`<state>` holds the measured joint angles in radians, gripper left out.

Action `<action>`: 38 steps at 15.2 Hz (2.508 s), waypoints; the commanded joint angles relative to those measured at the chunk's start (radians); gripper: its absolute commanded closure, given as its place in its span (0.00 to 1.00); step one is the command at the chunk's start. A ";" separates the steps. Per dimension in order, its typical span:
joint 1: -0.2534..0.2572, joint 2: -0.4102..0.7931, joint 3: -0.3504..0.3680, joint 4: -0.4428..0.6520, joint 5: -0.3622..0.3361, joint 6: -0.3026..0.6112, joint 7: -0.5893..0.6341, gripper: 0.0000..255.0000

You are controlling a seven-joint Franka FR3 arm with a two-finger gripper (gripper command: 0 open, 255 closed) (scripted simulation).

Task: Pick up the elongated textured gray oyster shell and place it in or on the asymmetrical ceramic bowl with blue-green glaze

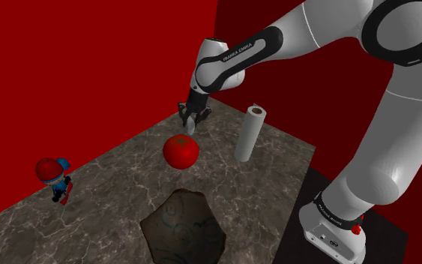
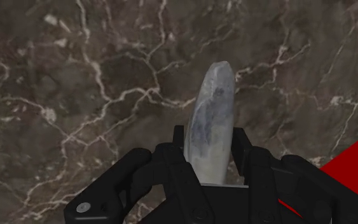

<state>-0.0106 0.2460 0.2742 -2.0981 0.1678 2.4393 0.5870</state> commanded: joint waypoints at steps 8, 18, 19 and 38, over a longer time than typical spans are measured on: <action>-0.007 -0.069 0.002 0.040 0.007 -0.109 0.008 1.00; -0.012 -0.132 0.002 0.103 0.011 -0.233 0.021 1.00; -0.013 -0.137 0.001 0.111 0.011 -0.245 0.022 1.00; 0.087 -0.416 0.103 -0.109 0.090 -0.262 0.190 1.00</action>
<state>0.0670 -0.1418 0.3692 -2.1755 0.2459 2.1697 0.7658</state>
